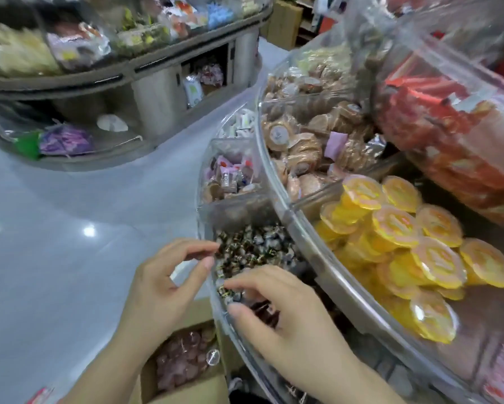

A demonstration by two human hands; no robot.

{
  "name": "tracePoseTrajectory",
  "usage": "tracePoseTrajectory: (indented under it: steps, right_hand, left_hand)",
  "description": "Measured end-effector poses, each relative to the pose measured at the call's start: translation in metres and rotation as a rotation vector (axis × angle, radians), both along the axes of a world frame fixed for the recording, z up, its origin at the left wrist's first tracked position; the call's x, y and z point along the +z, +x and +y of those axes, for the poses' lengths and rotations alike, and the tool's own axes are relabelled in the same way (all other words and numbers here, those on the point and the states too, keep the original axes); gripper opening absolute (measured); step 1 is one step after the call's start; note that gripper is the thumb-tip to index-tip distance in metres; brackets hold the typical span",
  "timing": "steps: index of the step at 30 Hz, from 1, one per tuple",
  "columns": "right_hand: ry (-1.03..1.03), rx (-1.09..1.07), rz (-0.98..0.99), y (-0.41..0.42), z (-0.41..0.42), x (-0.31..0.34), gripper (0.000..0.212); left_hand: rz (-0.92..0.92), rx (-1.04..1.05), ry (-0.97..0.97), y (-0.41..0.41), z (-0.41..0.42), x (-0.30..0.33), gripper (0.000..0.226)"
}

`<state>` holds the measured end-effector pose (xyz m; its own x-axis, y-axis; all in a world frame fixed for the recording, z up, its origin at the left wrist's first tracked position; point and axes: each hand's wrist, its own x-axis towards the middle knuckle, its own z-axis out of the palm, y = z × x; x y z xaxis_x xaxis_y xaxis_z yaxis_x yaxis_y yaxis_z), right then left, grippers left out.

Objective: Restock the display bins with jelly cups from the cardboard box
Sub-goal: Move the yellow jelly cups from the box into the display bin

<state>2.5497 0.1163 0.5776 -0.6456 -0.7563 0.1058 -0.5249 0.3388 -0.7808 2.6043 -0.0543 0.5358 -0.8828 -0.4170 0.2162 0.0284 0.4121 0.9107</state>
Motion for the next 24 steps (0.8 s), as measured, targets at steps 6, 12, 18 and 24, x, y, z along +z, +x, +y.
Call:
tracePoseTrajectory:
  steps: [6, 12, 18, 24]
  right_hand:
    - [0.560, 0.393, -0.325, 0.069, -0.082, -0.180, 0.033]
    - [0.972, 0.237, -0.594, 0.116, -0.103, -0.414, 0.036]
    - [1.060, -0.090, -0.545, 0.081, -0.111, -0.618, 0.027]
    - [1.303, 0.309, -0.020, 0.034, -0.131, -0.752, 0.065]
  left_hand:
    - [-0.405, 0.395, 0.337, 0.116, -0.048, -0.156, 0.030]
    - [-0.742, 0.448, 0.447, 0.185, -0.054, -0.345, 0.023]
    - [-0.918, 0.307, 0.468, 0.186, -0.054, -0.536, 0.016]
    - [-0.956, 0.225, 0.426, 0.147, -0.056, -0.654, 0.020]
